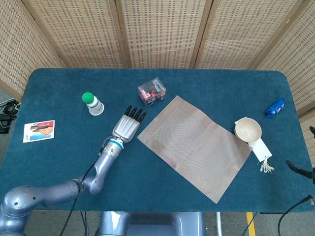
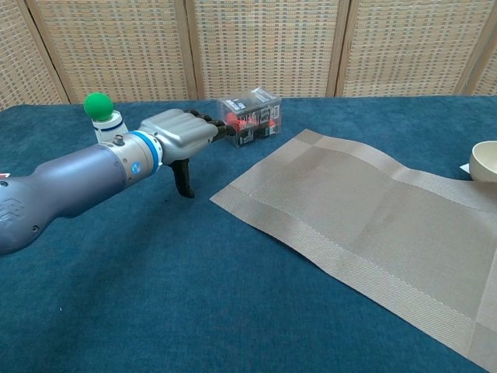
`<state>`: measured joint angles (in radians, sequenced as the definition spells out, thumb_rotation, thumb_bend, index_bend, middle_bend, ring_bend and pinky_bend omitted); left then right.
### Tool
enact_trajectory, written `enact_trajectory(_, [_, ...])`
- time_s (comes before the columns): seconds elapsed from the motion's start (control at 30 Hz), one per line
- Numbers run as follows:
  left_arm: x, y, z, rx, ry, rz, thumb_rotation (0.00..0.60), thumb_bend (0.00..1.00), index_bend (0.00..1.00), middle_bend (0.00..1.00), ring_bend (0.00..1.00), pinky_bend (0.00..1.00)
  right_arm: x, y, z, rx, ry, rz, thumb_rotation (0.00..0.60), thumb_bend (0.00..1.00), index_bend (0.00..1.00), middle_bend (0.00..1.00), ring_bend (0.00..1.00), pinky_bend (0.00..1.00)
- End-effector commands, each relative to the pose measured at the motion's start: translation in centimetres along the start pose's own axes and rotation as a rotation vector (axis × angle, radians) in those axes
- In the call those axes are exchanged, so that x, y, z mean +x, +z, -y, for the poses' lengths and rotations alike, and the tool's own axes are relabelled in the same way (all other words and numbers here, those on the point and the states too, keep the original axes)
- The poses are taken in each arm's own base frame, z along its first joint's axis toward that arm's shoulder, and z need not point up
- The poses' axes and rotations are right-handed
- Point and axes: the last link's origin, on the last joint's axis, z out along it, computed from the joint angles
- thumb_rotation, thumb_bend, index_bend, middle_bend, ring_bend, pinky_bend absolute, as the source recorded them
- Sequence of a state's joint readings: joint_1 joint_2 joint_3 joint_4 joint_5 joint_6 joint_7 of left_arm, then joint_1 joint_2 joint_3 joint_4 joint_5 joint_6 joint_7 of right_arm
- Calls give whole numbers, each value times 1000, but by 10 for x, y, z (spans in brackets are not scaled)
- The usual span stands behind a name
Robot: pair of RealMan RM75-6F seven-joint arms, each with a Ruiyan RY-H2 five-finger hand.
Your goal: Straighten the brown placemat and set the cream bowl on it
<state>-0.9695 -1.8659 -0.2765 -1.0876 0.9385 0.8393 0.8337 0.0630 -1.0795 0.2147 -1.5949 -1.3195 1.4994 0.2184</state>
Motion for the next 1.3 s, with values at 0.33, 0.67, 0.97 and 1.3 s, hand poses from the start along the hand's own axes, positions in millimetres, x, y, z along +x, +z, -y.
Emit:
enact_trajectory(0.33, [-6,15,-29,-33,38,23,600,48,8,0,0,0,2,1,-2,-9,18,1,600,155,112,0,0,0])
enact_trajectory(0.67, [-10,15,-45,-63,57,-44,600,247,91,0,0,0,2,2,-3,-8,35,9,600,155,113,0,0,0])
enact_trajectory(0.97, [-11,14,-51,-94,30,-84,600,381,112,0,0,0,1,2,-2,-7,47,16,600,155,113,0,0,0])
enact_trajectory(1.3, [-13,13,-54,-93,19,-106,600,383,399,0,0,0,2,1,-1,-6,69,28,600,154,123,0,0,0])
